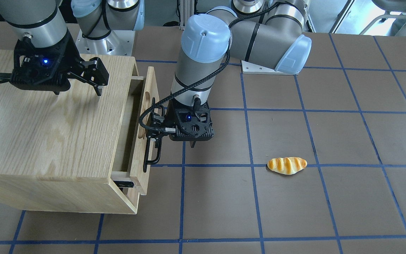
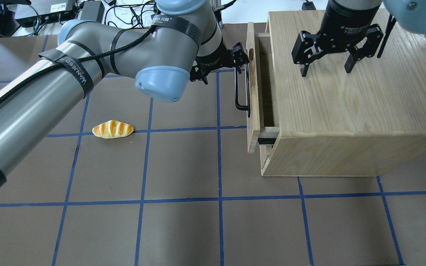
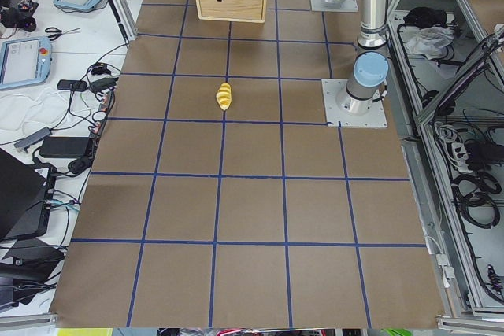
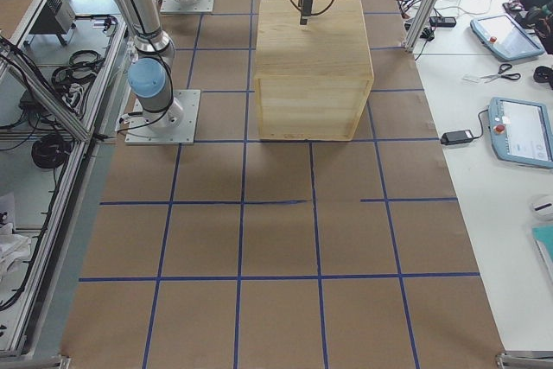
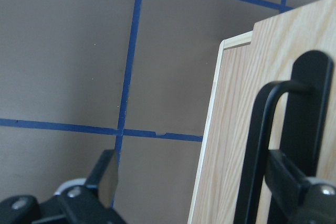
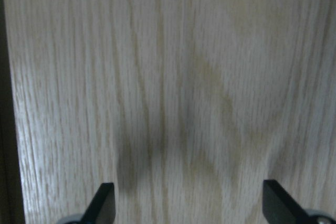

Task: Open upper drawer
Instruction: 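Pull the drawer handle outward with the left gripper, away from the cabinet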

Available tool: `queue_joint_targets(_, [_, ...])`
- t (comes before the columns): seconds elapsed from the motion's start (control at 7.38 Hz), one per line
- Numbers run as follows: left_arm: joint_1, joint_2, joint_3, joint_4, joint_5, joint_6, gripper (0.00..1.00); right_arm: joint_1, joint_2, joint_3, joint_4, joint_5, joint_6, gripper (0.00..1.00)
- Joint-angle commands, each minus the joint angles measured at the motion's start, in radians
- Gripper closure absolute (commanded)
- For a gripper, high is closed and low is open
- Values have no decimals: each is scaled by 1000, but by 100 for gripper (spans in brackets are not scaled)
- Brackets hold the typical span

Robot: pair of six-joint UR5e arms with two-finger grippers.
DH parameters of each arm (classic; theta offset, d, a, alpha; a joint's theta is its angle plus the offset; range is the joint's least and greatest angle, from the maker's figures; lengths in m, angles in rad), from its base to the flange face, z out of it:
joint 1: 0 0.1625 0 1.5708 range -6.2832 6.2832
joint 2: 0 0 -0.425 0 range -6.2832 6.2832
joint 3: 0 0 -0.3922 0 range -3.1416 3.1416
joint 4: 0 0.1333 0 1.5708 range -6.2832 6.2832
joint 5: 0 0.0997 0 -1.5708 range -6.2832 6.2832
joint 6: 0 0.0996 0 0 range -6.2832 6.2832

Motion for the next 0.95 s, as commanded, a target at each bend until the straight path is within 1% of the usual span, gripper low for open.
queue_joint_targets(0.0, [23,2,8,-41,4,9,0,0,0,2,0,0,-1,0])
queue_joint_targets(0.81, [72,14,10,-81,6,61,0,0,0,0,0,0,0,0])
